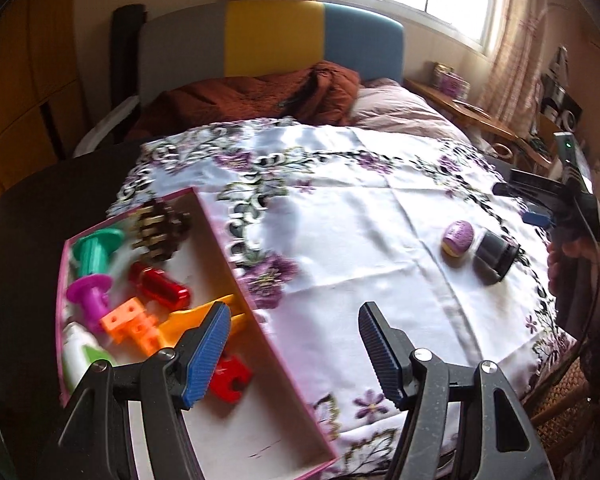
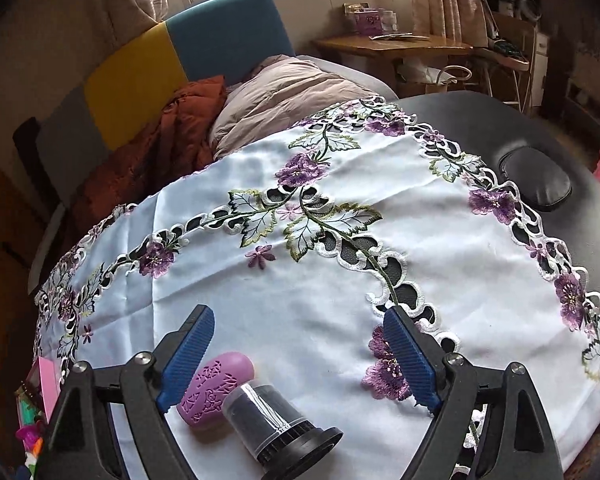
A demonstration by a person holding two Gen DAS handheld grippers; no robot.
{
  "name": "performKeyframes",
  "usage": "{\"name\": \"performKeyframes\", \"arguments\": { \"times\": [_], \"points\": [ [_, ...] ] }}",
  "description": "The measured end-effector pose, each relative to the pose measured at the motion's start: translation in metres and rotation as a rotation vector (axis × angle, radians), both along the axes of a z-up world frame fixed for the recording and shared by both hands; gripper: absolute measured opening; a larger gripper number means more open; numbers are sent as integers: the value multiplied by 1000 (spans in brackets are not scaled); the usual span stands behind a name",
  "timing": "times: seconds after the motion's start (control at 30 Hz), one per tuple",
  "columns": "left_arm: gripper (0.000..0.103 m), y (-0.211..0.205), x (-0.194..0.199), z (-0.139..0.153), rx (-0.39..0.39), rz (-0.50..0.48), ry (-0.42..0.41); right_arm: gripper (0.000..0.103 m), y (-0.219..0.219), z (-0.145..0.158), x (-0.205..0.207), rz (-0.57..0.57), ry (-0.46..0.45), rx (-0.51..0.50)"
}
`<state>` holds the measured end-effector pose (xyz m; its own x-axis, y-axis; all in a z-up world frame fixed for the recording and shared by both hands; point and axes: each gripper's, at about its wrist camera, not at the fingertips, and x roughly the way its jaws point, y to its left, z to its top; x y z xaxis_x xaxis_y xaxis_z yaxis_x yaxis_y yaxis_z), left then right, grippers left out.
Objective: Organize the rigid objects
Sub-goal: 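Reach both tools to the purple sponge and the black cup on the tablecloth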
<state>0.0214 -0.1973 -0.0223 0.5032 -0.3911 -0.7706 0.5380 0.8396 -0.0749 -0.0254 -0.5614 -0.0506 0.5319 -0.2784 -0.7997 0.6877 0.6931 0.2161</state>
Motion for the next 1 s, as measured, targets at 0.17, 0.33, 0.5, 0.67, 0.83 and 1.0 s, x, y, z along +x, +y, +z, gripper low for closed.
{"name": "performKeyframes", "arguments": {
  "times": [0.17,0.33,0.5,0.67,0.83,1.0],
  "points": [
    [67,-33,-5,-8,25,-82,12,87,5,-1,5,24,21,-17],
    [67,-64,-4,-13,44,-152,-1,92,11,2,8,51,33,-57],
    [67,-101,-2,-17,57,-257,-10,93,8,2,7,35,40,-57],
    [67,-137,4,-26,77,-328,-14,92,7,5,5,11,49,-88],
    [67,-156,14,-37,84,-340,16,94,15,21,3,-6,48,-242],
    [67,-163,21,-49,104,-325,28,94,14,19,8,10,80,-246]
  ]
}}
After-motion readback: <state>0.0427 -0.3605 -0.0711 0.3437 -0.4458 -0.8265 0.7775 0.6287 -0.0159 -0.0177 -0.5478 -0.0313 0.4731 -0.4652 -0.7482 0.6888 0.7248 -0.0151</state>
